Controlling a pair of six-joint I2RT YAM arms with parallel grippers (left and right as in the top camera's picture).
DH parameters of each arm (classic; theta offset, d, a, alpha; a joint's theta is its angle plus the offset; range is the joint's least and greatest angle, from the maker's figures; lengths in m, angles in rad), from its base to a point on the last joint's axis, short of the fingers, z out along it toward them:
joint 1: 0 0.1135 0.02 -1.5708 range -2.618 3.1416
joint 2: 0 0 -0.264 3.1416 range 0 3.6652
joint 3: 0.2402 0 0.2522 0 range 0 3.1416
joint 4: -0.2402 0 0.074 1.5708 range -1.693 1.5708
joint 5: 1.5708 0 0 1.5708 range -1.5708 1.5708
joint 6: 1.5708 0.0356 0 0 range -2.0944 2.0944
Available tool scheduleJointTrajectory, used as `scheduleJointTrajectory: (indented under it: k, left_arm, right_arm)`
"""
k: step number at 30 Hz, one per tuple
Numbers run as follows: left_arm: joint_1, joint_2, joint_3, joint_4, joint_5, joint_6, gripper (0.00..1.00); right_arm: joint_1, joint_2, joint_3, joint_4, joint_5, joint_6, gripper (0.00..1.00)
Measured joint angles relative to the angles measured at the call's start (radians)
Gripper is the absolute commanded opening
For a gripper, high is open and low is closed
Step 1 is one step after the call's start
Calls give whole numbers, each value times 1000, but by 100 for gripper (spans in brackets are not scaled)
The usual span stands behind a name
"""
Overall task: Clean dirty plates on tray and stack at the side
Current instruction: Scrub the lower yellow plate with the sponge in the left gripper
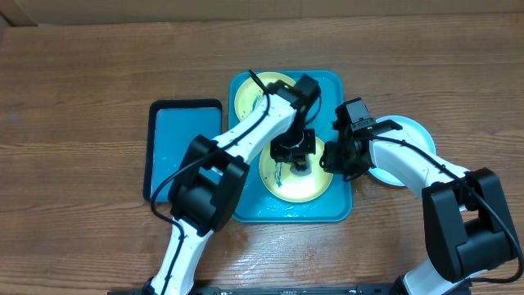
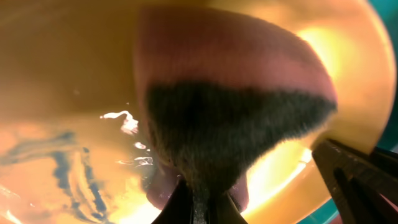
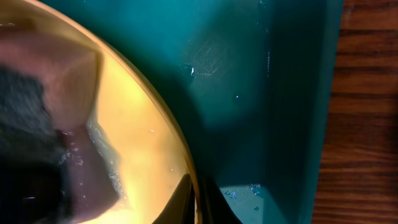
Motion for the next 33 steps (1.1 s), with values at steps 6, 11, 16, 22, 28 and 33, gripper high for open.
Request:
scheduleJointTrajectory:
  k: [6,11,16,22,28,33]
  left_arm:
    - [18,-1,1,-92,-122,-29,4]
    - [41,-2,1,-132,-265,-16,4]
    - [45,-3,1,-156,-378,-5,4]
    - [49,-3,1,-153,-323,6,4]
    - [47,-3,-4,-73,-97,29,4]
    - [-15,-3,-32,-60,-3,40,4]
  right_arm:
    - [0,0,0,-1,0,0,4]
    - [0,0,0,-1,0,0,4]
    - [2,0,0,0,-9,2,4]
    - [3,0,0,0,-14,4,4]
    - [2,0,-1,-2,-11,8,4]
    - [2,0,-1,-1,-11,13,4]
